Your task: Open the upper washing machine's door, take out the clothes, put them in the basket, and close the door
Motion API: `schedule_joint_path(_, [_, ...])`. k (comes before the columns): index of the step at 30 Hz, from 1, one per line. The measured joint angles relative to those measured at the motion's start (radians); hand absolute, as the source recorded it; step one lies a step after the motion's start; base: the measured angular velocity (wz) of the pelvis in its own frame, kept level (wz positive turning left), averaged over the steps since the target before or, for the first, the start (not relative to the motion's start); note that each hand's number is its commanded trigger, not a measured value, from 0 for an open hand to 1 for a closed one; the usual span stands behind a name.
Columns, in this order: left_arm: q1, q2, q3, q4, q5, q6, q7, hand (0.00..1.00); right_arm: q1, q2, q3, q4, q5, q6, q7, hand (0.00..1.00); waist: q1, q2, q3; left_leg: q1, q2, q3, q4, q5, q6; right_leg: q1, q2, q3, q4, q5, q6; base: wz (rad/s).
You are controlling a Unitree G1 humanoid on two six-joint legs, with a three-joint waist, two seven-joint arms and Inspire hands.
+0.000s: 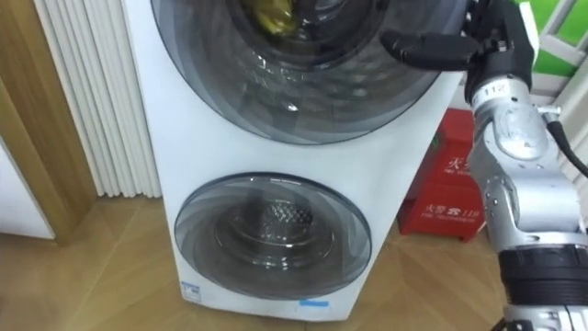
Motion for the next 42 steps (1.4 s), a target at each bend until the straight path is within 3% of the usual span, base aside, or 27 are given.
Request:
schedule_joint_path(5, [0.004, 0.008, -0.03, 0.0, 0.0, 0.002, 0.001, 0.0, 0.0, 0.0, 0.035, -0.007, -0.003, 0.0, -0.014, 0.0, -0.001, -0.005, -0.0026, 0.01, 0.002, 0.013, 0.0, 0.0, 0.0, 0.008, 0.001, 0.001, -0.001, 0.0, 0.0, -0.05])
schedule_joint_path(11, [-0.012, 0.01, -0.038, -0.013, -0.009, 0.002, 0.001, 0.0, 0.037, 0.0, 0.052, -0.068, -0.024, 0.006, -0.015, 0.0, 0.003, 0.002, 0.0081, 0.021, 0.004, 0.039, -0.003, -0.002, -0.002, 0.016, 0.003, 0.016, -0.008, -0.002, 0.0, -0.05])
schedule_joint_path(21, [-0.013, 0.01, -0.038, -0.008, -0.047, -0.028, 0.004, 0.0, 0.295, 0.021, 0.039, -0.433, -0.1, 0.005, -0.025, 0.0, 0.0, 0.015, 0.0089, 0.022, 0.005, 0.07, -0.007, -0.002, -0.002, 0.002, 0.006, 0.035, -0.005, -0.002, 0.0, -0.08])
schedule_joint_path(24, [-0.007, 0.009, -0.046, -0.006, -0.051, -0.045, 0.017, 0.0, 0.359, 0.021, 0.039, -0.48, -0.078, -0.027, 0.003, 0.0, -0.002, 0.022, 0.0117, 0.028, 0.006, 0.09, -0.007, -0.002, -0.002, 0.002, 0.008, 0.05, -0.004, -0.002, 0.0, -0.12])
schedule_joint_path(30, [-0.003, 0.01, -0.075, 0.005, -0.083, -0.079, 0.04, 0.0, 0.481, 0.024, 0.035, -0.541, -0.077, -0.068, 0.051, 0.0, -0.01, 0.036, 0.0029, 0.03, 0.006, 0.097, -0.009, -0.002, -0.002, 0.002, 0.007, 0.057, -0.004, -0.002, 0.001, -0.02])
schedule_joint_path(34, [0.005, 0.01, -0.075, 0.018, -0.089, -0.081, 0.041, 0.0, 0.581, 0.028, 0.034, -0.644, -0.077, -0.074, 0.086, 0.0, -0.017, 0.047, 0.0048, 0.034, 0.009, 0.125, -0.018, -0.002, -0.002, -0.001, 0.01, 0.067, -0.002, -0.002, 0.001, -0.03])
schedule_joint_path(42, [0.029, 0.009, -0.074, 0.034, -0.088, -0.128, 0.04, 0.0, 0.654, 0.064, 0.029, -0.743, -0.016, -0.084, 0.19, 0.0, -0.051, 0.054, 0.0054, 0.043, 0.021, 0.144, -0.027, -0.014, -0.01, -0.004, 0.029, 0.08, -0.002, 0.002, -0.004, -0.07])
